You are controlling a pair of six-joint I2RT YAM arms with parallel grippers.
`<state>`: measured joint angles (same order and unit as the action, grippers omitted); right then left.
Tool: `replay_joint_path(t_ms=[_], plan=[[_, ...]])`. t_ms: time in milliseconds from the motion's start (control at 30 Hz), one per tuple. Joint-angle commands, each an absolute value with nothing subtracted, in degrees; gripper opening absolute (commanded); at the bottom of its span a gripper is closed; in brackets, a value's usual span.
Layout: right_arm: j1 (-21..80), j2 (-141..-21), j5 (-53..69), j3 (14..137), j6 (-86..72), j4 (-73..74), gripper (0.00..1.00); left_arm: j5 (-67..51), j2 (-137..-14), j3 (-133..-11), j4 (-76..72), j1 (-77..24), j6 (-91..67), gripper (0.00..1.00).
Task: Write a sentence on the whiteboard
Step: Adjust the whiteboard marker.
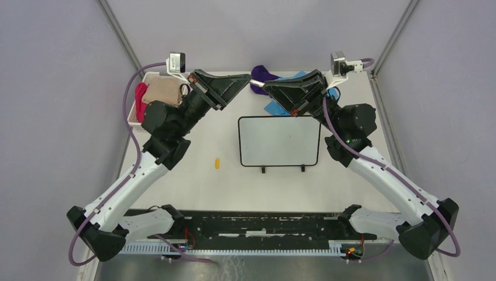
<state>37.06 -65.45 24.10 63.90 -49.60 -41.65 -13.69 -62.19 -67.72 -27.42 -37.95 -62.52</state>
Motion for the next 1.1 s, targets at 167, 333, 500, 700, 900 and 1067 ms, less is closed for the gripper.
replay_joint_path(t_ms=[167, 333, 500, 700, 900, 1067], plan=[[37.26, -62.89, 23.21, 61.65, -50.25, -49.92, 0.15, -12.81, -61.80, -67.59, -26.87, -37.53, -59.57, 0.02], [37.18, -62.94, 23.17, 61.45, -50.61, -50.09, 0.21, -12.06, -61.45, -67.44, -26.84, -37.53, -59.40, 0.02], [37.16, -62.86, 23.29, 61.41, -50.67, -50.02, 0.28, -11.59, -61.52, -67.26, -26.83, -37.53, -59.39, 0.02], [37.24, -62.94, 23.15, 61.31, -50.88, -50.01, 0.30, -11.41, -61.52, -67.21, -26.87, -37.53, -59.33, 0.02], [37.22, -63.10, 22.92, 61.05, -51.54, -50.69, 0.17, -11.43, -61.66, -67.15, -26.81, -37.53, -59.24, 0.02], [37.20, -62.86, 23.02, 60.29, -51.62, -51.41, 0.03, -11.65, -61.73, -66.99, -26.88, -37.53, -59.05, 0.02]])
